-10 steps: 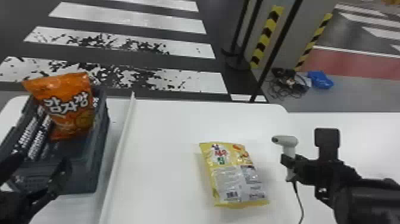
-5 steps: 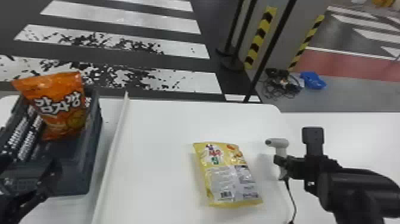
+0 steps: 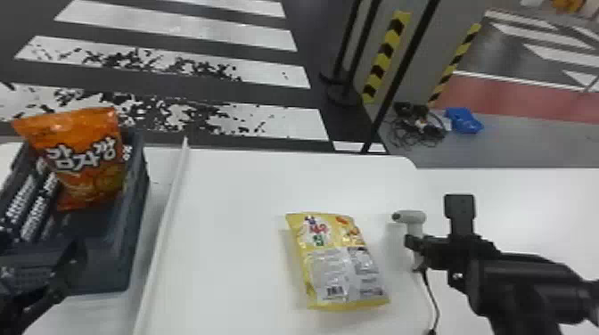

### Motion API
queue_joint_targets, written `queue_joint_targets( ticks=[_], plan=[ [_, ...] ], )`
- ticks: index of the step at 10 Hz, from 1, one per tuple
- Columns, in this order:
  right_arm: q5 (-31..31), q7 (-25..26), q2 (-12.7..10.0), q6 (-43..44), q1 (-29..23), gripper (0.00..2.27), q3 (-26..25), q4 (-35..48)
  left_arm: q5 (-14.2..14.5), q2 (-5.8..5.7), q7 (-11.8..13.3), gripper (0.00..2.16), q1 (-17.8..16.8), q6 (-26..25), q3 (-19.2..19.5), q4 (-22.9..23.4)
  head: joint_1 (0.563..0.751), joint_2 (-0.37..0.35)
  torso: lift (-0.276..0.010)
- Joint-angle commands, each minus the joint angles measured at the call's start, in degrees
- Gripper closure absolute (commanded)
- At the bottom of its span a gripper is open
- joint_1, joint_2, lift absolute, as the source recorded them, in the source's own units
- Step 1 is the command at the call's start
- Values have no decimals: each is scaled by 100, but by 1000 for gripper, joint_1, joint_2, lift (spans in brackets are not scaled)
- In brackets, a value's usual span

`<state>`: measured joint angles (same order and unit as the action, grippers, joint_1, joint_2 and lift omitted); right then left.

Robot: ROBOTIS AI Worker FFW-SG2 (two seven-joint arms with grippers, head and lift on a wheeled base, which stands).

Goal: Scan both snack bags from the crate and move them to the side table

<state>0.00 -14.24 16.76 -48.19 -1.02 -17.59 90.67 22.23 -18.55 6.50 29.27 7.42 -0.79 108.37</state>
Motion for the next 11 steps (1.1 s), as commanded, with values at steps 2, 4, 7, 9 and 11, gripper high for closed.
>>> queue_joint_targets(
  ticks=[2, 4, 7, 9, 11],
  plan=[
    [-8, 0, 21, 6, 23, 2236, 19, -128, 0, 1, 0, 76, 0, 0, 0, 9, 695, -278, -99],
    [0, 0, 21, 59, 23, 2226, 54, -172, 0, 1, 0, 76, 9, 0, 0, 18, 695, -280, -99],
    [44, 26, -6, 112, -21, 930, 72, -67, 0, 1, 0, 76, 18, 0, 0, 18, 695, -276, -99],
    [36, 53, -6, 41, -21, 346, 72, -14, 0, 1, 0, 76, 18, 0, 0, 27, 695, -272, -99],
    [9, 114, -14, -117, -83, 167, 28, 215, 0, 1, 0, 76, 26, 0, 9, 53, 695, -273, -99]
  ],
)
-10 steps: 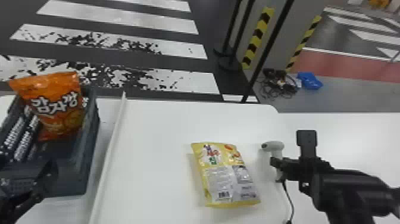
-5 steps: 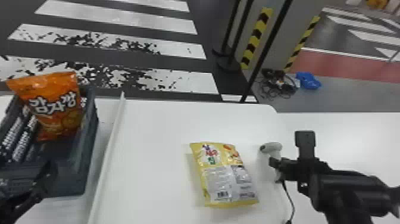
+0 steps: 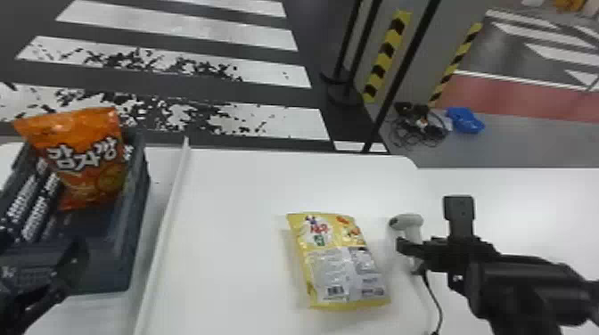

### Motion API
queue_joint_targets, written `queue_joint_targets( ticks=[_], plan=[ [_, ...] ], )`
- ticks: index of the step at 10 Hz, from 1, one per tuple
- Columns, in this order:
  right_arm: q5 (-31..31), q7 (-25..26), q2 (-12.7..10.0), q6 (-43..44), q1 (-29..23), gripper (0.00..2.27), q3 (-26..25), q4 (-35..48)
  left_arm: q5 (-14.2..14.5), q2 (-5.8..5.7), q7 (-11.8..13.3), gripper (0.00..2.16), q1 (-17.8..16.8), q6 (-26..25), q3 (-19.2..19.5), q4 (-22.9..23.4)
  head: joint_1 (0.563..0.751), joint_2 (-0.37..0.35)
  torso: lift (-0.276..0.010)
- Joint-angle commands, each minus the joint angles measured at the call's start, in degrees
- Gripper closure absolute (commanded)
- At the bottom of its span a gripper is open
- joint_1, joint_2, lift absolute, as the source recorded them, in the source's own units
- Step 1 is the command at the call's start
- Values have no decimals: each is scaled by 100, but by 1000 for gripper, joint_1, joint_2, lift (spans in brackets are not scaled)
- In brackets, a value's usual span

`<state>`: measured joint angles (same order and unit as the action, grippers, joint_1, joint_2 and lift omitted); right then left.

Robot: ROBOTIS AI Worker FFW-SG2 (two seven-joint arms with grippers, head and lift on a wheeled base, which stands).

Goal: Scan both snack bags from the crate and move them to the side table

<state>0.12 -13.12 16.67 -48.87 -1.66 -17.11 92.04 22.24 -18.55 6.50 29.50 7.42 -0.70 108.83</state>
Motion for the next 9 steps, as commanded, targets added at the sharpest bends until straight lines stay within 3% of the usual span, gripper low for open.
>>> queue_joint_targets(
  ticks=[1, 3, 4, 6, 8, 9],
  plan=[
    [-4, 56, -24, -277, -177, 167, -74, 428, 0, -8, 0, 76, 12, 0, 0, 7, 695, -275, -99],
    [146, 73, -103, -927, -599, 167, -320, 1404, 0, -8, 0, 76, 12, 0, 0, 7, 695, -282, -99],
    [577, 12, -103, -1261, -775, 167, -495, 1800, 0, -8, 0, 76, 3, 0, -18, 7, 695, -284, -99],
    [1315, -393, -138, -1911, -1021, 167, -829, 2344, 0, -8, 0, 76, -6, 0, -35, 7, 695, -273, -99],
    [2167, -973, -208, -2720, -1038, 167, -1146, 2547, 0, -17, 0, 76, -6, 0, -27, 7, 695, -225, -99],
    [2290, -1157, -208, -3036, -1003, 167, -1155, 2538, 0, -17, 0, 76, 3, 0, -35, 7, 695, -192, -99]
  ],
)
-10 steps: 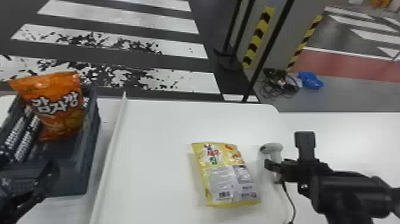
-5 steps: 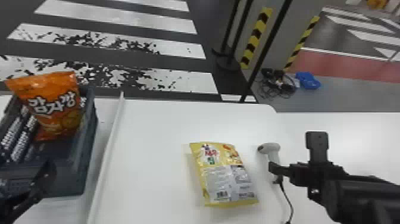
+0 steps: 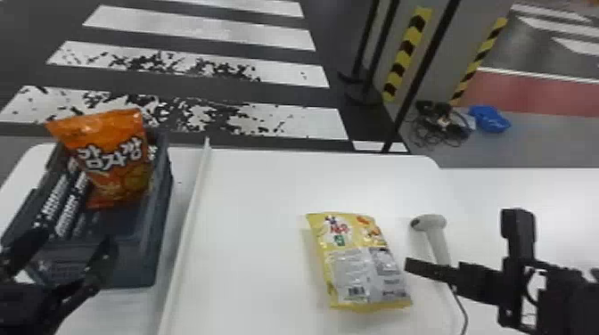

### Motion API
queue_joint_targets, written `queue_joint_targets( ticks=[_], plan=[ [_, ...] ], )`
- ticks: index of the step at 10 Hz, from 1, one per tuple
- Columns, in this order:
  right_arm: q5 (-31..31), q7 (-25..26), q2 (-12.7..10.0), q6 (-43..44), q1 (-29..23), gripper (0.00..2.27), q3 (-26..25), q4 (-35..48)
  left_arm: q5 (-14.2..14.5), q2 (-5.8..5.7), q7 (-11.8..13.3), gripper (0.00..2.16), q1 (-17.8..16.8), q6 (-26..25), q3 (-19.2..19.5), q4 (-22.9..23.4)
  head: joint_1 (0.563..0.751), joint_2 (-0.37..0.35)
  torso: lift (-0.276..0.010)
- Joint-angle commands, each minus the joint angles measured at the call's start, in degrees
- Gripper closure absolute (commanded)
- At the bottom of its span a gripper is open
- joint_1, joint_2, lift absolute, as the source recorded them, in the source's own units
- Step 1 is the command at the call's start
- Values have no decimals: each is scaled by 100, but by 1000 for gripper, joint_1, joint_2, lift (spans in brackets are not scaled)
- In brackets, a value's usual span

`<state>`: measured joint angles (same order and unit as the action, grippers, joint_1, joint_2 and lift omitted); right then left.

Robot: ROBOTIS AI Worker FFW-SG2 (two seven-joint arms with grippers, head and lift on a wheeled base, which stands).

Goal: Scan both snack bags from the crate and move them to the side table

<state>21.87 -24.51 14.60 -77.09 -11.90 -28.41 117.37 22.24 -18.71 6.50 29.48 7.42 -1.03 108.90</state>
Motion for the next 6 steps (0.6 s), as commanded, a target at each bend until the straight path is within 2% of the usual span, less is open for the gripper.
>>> queue_joint_targets(
  ticks=[1, 4, 6],
  plan=[
    [115, -142, -10, -320, 74, 164, 11, -65, 0, -1, 0, 76, -4, 0, -3, 8, 695, -179, -99],
    [19, -625, 51, -303, 364, 164, 178, -795, 0, -10, 0, 76, 5, 0, -3, 0, 695, -135, -99],
    [-192, -774, 78, -109, 496, 164, 354, -1138, 0, -10, 0, 76, 5, 0, 6, 0, 695, -127, -99]
  ],
)
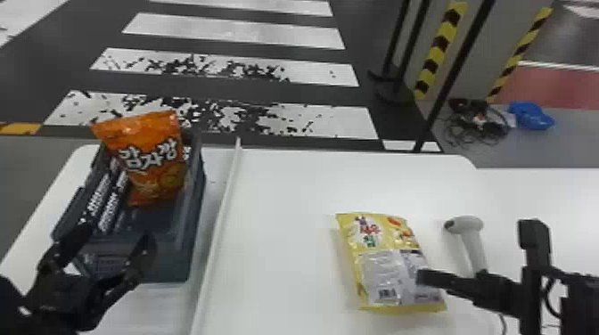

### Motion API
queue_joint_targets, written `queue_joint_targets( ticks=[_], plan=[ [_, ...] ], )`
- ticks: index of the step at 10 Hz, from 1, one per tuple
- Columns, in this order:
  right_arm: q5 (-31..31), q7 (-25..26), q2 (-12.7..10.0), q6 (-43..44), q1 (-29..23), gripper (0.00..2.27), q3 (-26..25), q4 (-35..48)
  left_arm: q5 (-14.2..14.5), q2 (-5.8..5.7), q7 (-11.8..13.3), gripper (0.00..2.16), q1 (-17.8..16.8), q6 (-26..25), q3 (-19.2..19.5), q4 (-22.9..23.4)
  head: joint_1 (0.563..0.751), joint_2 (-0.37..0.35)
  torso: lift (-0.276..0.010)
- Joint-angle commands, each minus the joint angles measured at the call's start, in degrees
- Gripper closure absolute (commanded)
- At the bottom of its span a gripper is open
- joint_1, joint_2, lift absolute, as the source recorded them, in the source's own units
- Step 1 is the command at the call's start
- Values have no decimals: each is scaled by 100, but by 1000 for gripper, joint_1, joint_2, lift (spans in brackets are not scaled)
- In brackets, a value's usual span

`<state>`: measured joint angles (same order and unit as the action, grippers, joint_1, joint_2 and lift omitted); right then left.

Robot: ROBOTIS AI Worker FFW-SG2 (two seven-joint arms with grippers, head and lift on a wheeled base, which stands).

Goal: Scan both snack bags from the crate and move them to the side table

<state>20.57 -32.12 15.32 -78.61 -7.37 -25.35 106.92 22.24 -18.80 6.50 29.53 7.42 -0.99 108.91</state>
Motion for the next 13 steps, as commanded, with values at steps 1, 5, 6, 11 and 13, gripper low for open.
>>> queue_joint_targets(
  ticks=[1, 5, 6, 11, 13],
  plan=[
    [-97, -31, 42, 60, 87, 164, 83, -216, 0, 8, 0, 76, 0, 0, 3, -2, 695, -125, -99],
    [-308, -400, 103, 113, 201, 664, 180, -506, 0, 25, 0, 76, -9, 0, 11, -19, 695, -123, -99],
    [-361, -400, 112, 113, 219, 1349, 215, -550, 0, 25, 0, 76, -9, -18, 3, -28, 695, -120, -99],
    [-334, -444, 121, -327, 192, 2216, 22, -269, 0, 25, 0, 76, -18, 0, 11, -28, 695, -133, -99],
    [-141, -409, -55, -626, 43, 2216, -286, 355, 0, 25, 0, 76, -18, 0, 11, -28, 695, -132, -99]
  ],
)
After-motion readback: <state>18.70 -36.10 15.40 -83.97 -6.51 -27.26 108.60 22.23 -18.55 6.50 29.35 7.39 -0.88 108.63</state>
